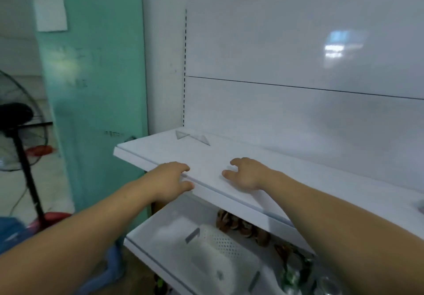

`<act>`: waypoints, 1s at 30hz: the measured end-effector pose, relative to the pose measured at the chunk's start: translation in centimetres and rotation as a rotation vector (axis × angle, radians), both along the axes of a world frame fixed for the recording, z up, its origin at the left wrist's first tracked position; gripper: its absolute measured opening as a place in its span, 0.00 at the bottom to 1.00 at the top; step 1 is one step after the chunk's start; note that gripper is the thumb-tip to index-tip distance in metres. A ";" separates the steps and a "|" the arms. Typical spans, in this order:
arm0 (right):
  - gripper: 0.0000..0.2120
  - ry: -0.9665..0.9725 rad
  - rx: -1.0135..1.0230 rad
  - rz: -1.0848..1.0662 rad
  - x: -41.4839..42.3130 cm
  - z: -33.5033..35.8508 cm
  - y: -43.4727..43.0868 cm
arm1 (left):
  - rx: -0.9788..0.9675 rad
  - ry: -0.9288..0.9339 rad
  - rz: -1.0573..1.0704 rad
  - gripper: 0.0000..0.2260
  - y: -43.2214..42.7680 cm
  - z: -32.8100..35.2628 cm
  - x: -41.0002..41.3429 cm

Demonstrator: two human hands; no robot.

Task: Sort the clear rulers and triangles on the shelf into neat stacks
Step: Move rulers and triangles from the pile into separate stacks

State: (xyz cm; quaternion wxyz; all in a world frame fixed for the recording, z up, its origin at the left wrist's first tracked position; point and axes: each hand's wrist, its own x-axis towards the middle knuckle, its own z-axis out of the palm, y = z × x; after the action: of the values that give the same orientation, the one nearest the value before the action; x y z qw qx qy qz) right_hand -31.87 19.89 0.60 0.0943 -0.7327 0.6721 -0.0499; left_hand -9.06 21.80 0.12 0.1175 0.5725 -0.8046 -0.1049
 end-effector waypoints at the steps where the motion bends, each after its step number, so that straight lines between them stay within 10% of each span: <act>1: 0.34 0.007 -0.001 0.008 0.9 -0.1 -1.5 | -0.002 0.015 0.004 0.25 -1.0 -0.1 0.5; 16: 0.30 0.102 -0.073 -0.011 5.9 -1.5 -24.9 | -0.034 -0.089 0.051 0.17 -24.4 -0.7 5.6; 30: 0.11 0.132 -0.162 -0.147 10.4 -1.3 -22.9 | -0.139 -0.215 -0.307 0.16 -34.8 -0.9 7.2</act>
State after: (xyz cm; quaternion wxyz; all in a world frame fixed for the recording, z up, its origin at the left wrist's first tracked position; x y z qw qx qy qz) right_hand -21.43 -2.96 -0.69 -0.0136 -0.6885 0.7224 -0.0622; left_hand -1.85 -13.02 -0.76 0.0526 0.4416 -0.8956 -0.0039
